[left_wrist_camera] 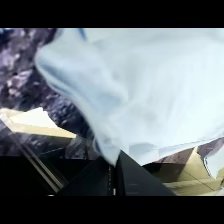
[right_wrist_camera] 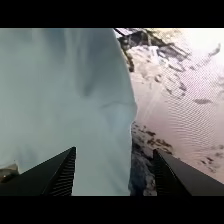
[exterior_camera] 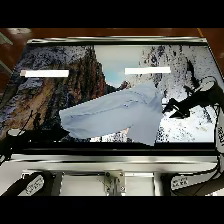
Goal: Fold the shirts.
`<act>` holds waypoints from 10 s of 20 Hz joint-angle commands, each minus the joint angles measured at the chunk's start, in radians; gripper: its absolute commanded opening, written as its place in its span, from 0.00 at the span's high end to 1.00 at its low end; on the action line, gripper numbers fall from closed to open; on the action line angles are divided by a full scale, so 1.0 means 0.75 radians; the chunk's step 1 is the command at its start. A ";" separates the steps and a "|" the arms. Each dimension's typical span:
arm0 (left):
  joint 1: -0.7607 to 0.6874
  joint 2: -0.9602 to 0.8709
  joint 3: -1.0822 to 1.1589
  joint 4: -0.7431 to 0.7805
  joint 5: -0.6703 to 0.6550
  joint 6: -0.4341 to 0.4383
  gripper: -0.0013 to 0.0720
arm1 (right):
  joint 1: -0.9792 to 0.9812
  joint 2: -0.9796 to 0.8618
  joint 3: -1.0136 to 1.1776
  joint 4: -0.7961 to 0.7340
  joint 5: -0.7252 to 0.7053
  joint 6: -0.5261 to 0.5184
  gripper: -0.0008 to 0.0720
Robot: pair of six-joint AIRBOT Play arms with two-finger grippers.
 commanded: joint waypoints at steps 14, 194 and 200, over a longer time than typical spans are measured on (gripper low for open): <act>0.000 0.441 0.576 0.398 0.025 0.012 0.93 | 0.068 0.240 0.116 0.625 -0.081 -0.486 0.92; -0.469 -0.513 1.161 -0.054 -0.057 -0.032 0.93 | 0.111 0.187 0.095 0.512 -0.195 -0.188 0.92; -0.937 -0.781 1.146 -0.085 0.178 -0.162 0.93 | 0.111 0.524 0.095 0.438 -0.039 -0.080 0.92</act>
